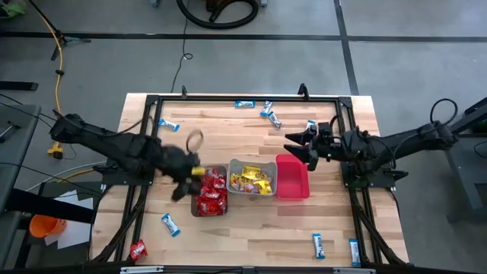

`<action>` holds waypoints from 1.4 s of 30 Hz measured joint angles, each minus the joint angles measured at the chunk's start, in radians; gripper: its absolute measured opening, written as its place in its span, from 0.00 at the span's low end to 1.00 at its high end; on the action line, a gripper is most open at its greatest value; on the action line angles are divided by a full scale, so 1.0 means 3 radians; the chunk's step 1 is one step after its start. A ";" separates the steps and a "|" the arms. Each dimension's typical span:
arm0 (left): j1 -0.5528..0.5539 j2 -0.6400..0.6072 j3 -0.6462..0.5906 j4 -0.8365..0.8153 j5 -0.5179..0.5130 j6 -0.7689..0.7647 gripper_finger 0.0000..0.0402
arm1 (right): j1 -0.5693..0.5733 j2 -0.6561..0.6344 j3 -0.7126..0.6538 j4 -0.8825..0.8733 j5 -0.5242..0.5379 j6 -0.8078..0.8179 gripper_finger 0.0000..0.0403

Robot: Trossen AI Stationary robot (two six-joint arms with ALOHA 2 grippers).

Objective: Sort candy
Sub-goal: Put the red candy into the black bin

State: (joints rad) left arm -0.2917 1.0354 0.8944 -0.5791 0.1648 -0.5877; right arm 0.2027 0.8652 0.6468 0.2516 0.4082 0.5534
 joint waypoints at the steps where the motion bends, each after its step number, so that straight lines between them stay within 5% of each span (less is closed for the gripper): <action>1: -0.0110 0.0041 0.0028 -0.0280 0.0086 -0.0013 0.53 | 0.0049 0.0038 0.0000 0.0003 0.0086 0.0055 0.68; 10: -0.1087 0.0791 0.0293 -0.1504 0.0476 -0.0376 0.49 | 0.0290 0.0474 -0.0001 0.0165 0.0248 0.0400 0.68; 19: -0.1941 0.1510 0.0297 -0.1433 0.0650 -0.2362 0.49 | 0.0313 0.0616 -0.0001 0.0227 -0.0060 0.0317 0.68; 27: -0.2459 0.1905 0.0297 -0.0897 0.0810 -0.3485 0.49 | 0.0306 0.0616 -0.0001 0.0225 -0.0153 -0.0062 0.68; 32: -0.2561 0.2099 0.0301 -0.0630 0.1109 -0.3670 0.49 | 0.0305 0.0616 -0.0001 0.0197 -0.0265 -0.0131 0.68; 42: -0.2579 0.2282 0.0304 -0.0630 0.1130 -0.3508 0.49 | 0.0307 0.0616 -0.0003 0.0058 -0.0402 -0.0127 0.68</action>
State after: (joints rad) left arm -1.0653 1.7199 0.9855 -0.7681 0.5037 -1.6401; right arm 0.2947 1.0500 0.6460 0.2691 0.2877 0.5152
